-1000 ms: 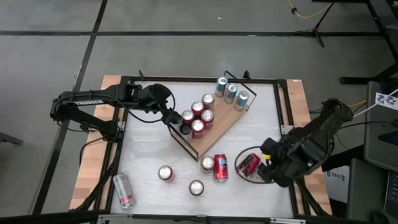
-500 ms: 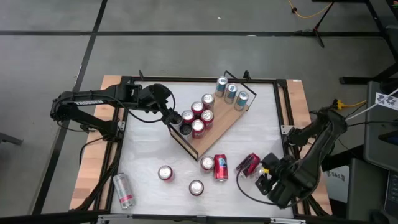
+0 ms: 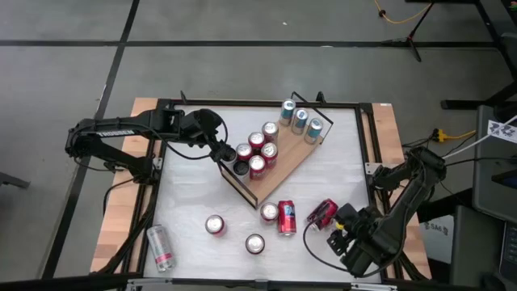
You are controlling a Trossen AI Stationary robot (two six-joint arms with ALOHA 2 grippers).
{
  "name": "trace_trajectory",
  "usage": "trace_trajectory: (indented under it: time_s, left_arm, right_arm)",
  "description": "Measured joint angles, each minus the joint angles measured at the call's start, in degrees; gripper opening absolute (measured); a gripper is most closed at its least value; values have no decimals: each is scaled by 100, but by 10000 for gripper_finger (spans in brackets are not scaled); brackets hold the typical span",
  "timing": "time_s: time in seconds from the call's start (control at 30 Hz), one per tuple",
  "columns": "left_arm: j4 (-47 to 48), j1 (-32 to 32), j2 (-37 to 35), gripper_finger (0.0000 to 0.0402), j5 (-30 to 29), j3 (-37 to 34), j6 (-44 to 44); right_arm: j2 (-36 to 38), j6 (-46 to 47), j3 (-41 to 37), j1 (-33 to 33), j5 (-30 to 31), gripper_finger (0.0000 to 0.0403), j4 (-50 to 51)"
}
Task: Place canned beverage on shelf
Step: Put the red silver soda can on the shelf
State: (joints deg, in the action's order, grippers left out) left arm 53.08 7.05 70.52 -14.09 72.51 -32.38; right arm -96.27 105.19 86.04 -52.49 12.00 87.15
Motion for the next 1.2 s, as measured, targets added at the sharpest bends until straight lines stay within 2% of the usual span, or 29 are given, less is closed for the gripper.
trace_trajectory:
  time_s: [0.1,0.4,0.7,1.2]
  left_arm:
    - [0,-1,0,353,0,-1,0]
    - [0,0,0,353,0,-2,0]
    - [-2,0,0,354,2,0,0]
    - [0,-1,2,353,2,-2,1]
  right_arm:
    - [2,0,-96,0,173,342,-56]
    - [0,238,-814,0,-22,342,-618]
    - [0,235,-1141,0,-102,342,-965]
    - [2,-1638,-1158,0,-15,342,-950]
